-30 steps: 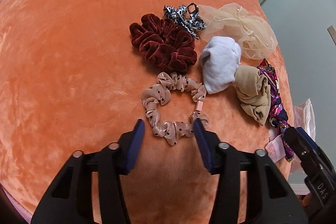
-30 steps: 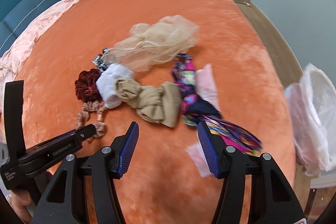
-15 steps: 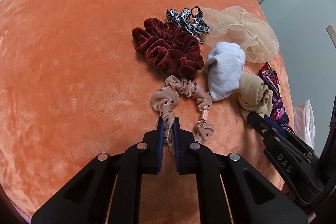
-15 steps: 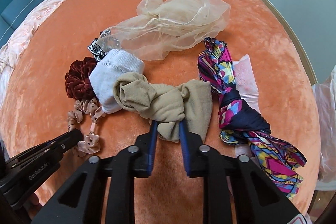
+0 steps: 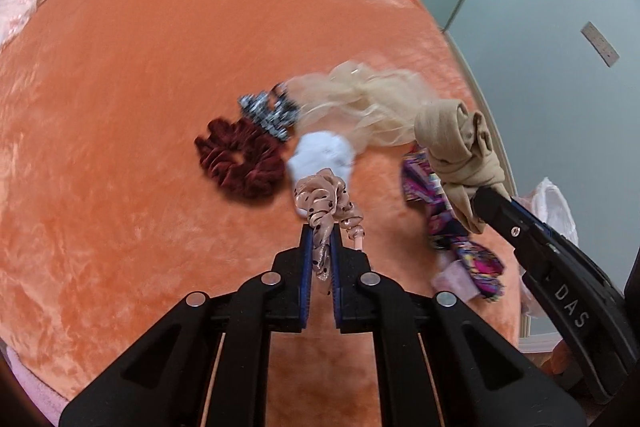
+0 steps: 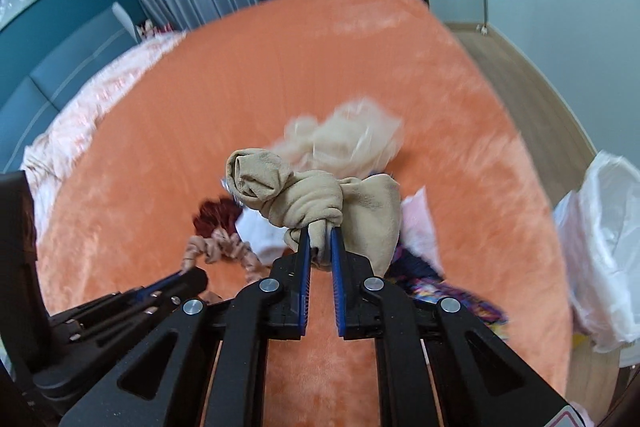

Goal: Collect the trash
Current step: 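Carry the scrunchie and stocking over the white bin with both tools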

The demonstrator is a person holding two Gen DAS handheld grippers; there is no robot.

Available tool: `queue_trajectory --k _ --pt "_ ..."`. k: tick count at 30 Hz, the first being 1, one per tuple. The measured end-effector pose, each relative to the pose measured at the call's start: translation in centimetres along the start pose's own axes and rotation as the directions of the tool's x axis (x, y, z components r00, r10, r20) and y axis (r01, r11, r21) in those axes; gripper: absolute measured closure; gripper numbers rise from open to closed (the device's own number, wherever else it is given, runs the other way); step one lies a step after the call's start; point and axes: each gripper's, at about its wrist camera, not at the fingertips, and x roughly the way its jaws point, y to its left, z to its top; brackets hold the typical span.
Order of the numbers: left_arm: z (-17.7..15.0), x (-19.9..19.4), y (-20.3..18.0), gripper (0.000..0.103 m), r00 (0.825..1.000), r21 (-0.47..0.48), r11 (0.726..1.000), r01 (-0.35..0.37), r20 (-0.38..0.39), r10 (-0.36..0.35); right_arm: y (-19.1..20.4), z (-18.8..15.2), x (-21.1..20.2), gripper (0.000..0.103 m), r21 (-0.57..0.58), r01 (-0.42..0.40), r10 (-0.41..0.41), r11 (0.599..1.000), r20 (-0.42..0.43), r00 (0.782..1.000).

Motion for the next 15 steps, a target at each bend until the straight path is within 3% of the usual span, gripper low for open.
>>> queue_trajectory --k 8,15 --pt "1.1 -4.8 -8.2 0.095 0.994 0.149 0.987 0.053 0.087 -0.066 -4.4 2.3 -8.3 0.094 0.074 0.006 -0.018 0.997 0.168 0.986" --pt "0.8 -7.3 -16.1 0.095 0.981 0.284 0.952 0.112 0.119 -0.151 -11.0 2.6 -14.7 0.094 0.184 0.046 -0.097 0.982 0.275 0.957"
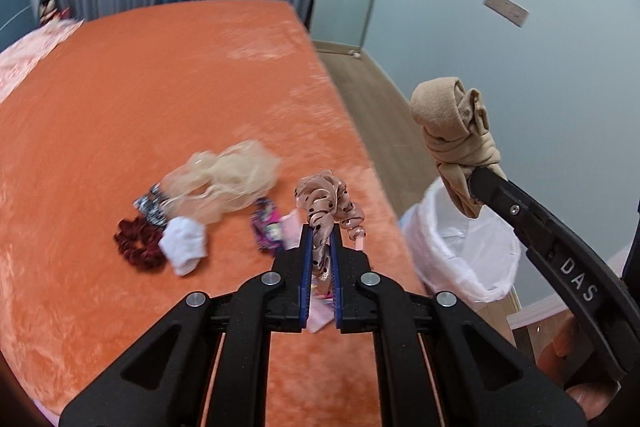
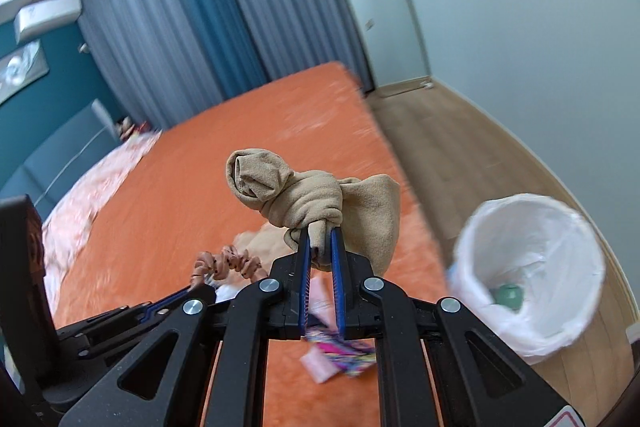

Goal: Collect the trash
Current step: 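Carry the scrunchie and stocking over the white bin with both tools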

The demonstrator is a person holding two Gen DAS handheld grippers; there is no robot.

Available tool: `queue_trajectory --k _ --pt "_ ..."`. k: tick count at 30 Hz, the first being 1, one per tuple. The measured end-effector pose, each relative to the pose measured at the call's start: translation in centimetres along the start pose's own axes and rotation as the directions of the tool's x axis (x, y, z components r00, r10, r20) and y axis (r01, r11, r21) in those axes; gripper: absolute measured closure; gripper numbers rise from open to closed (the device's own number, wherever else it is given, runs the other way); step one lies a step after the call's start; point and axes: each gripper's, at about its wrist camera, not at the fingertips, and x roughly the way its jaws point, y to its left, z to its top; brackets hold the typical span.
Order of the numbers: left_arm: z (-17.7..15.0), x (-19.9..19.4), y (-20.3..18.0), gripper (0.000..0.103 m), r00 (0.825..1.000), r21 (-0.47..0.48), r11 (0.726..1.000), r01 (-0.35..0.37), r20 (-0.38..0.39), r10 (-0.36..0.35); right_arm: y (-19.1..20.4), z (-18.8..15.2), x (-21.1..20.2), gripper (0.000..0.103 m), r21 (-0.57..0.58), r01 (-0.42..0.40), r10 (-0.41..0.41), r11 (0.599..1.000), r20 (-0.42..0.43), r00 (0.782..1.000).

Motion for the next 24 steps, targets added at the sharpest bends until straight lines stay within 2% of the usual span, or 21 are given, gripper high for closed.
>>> queue_trajectory --k 4,10,19,24 --pt "0.7 -0.4 -5.1 0.095 0.999 0.089 0.995 0.051 0.015 -0.052 -4.2 0.4 -2.1 0.094 0.072 0.046 -0.048 0.996 0.033 0.998" --pt "0.8 0.3 -10.8 0.095 0.993 0.184 0.976 0.116 0.001 -0.118 -9.5 0.0 -4.4 0.094 0.168 0.1 -0.111 0.981 0.056 0.992" --pt "0.2 1.9 -17.1 0.095 0.985 0.276 0.946 0.171 -0.023 -0.172 -15.0 -1.2 -5.9 0.094 0.259 0.156 -0.175 0.953 0.054 0.983" --pt "0.2 3.0 -18.8 0.095 0.979 0.294 0.934 0.205 -0.042 -0.202 -16.8 -2.2 -6.2 0.094 0.288 0.178 -0.199 0.941 0.046 0.979"
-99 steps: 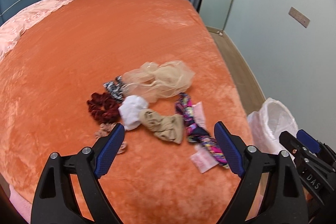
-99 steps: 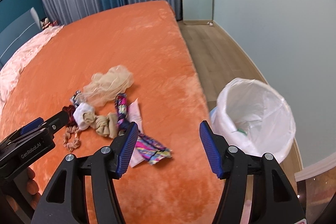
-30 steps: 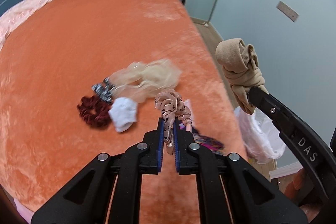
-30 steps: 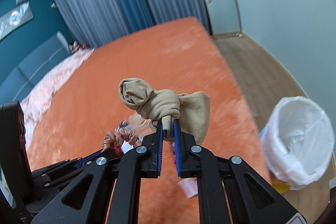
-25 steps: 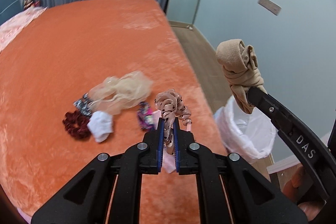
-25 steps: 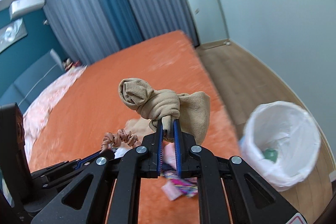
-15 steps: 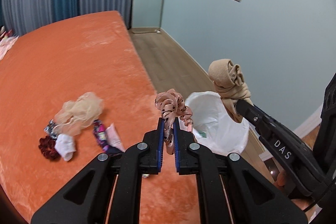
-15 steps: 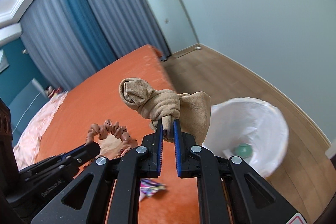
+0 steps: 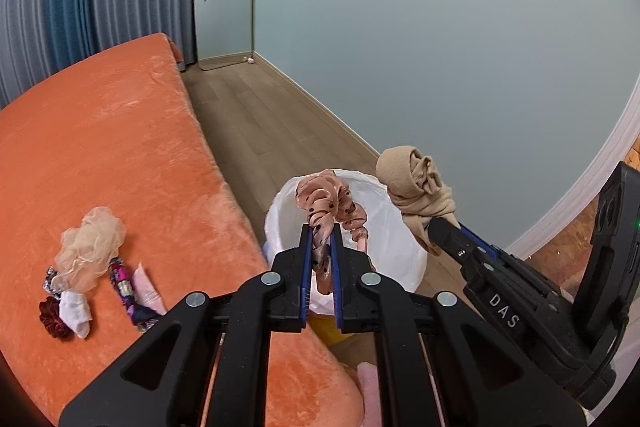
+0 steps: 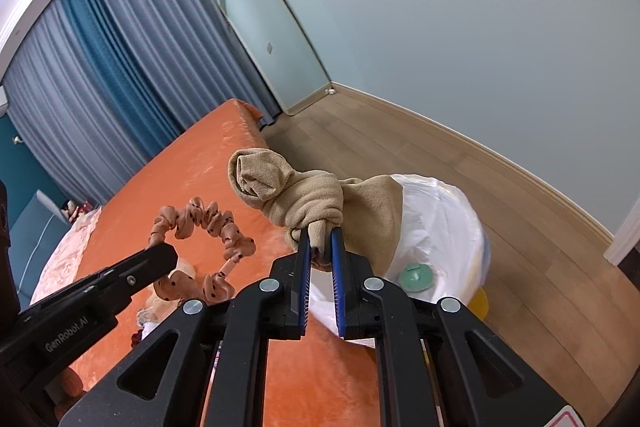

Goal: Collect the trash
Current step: 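Carry the scrunchie and stocking over the white bin with both tools, then open both tools to drop scrunchie and stocking into the bin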

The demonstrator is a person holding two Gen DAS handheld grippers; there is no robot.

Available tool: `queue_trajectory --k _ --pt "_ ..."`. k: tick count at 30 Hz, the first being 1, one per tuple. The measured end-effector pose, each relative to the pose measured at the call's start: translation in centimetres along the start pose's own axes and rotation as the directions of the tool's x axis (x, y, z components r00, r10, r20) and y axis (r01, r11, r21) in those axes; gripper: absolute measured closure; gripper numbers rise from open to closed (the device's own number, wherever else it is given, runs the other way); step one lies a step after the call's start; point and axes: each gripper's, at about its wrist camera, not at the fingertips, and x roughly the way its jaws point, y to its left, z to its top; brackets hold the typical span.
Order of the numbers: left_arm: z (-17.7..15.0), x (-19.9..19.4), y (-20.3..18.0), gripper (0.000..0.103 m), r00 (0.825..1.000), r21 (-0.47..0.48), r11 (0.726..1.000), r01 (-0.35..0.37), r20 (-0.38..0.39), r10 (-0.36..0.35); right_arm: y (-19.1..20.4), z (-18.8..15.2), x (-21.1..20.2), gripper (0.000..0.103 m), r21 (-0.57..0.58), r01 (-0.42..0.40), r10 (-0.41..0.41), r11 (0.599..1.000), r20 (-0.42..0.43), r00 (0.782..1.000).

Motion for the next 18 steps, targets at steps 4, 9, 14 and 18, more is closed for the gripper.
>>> queue_trajectory --k 4,9,14,18 --pt "0.4 1.4 -1.1 0.094 1.0 0.032 0.999 0.02 -0.012 -0.019 -1.2 -0.3 0.2 0.094 0.02 0.015 -0.015 1.0 -0.007 1.0" --pt "0.9 2.9 -1.5 0.094 0.999 0.054 0.998 0.036 -0.019 -0.035 -2.3 -0.4 1.0 0.094 0.035 0.029 -0.029 0.999 -0.013 0.999" --pt "1.4 4.8 -1.8 0.091 0.998 0.054 0.997 0.056 -0.035 -0.054 -2.8 -0.2 2.0 0.089 0.045 0.044 -0.043 0.998 -0.018 0.999" --pt "1.6 5.7 -1.4 0.055 0.999 0.025 0.999 0.048 -0.018 -0.048 -3.3 -0.1 2.9 0.087 0.05 0.053 -0.052 0.997 -0.019 0.998"
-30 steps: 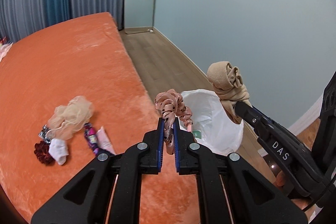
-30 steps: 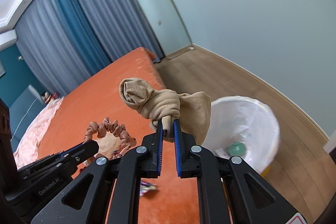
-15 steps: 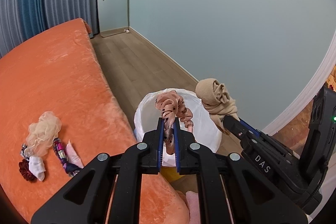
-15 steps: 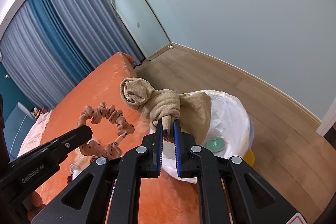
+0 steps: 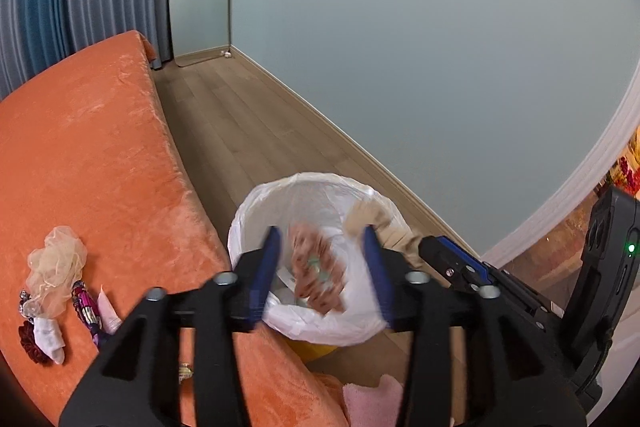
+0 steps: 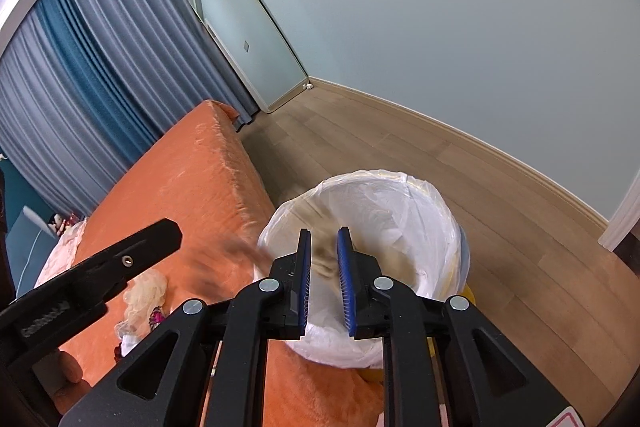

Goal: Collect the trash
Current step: 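Open both tools to drop scrunchie and stocking into the bin, then move both open tools back over the white sock and patterned scarf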

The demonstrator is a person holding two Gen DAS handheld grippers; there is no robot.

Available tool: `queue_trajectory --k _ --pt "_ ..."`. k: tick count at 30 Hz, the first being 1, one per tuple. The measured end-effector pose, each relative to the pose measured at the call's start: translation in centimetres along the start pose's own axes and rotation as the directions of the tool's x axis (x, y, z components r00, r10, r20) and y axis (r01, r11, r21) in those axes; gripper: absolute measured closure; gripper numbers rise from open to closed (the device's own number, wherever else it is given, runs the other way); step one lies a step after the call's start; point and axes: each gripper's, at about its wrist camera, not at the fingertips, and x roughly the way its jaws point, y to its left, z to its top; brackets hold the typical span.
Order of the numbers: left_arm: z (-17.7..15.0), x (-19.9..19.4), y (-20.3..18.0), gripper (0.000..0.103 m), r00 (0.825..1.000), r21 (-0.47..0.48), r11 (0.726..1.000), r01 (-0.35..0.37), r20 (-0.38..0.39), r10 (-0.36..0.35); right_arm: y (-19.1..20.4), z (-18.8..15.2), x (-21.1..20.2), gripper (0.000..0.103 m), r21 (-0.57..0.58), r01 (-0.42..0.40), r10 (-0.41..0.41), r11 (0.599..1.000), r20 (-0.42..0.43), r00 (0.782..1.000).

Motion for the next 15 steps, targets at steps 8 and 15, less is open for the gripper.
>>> queue_trajectory --k 8,15 --pt "-0.4 0.2 1.1 0.05 0.998 -0.018 0.998 -0.057 -0.004 0.057 0.6 -0.3 0.6 0.061 -0.013 0.001 -0.001 1.0 -0.009 1.0" --pt "-1.7 -1.5 3.4 0.049 0.995 -0.074 0.992 -0.101 0.0 0.101 2.9 -1.1 0.3 0.055 -0.066 -0.012 0.01 0.998 -0.031 0.999"
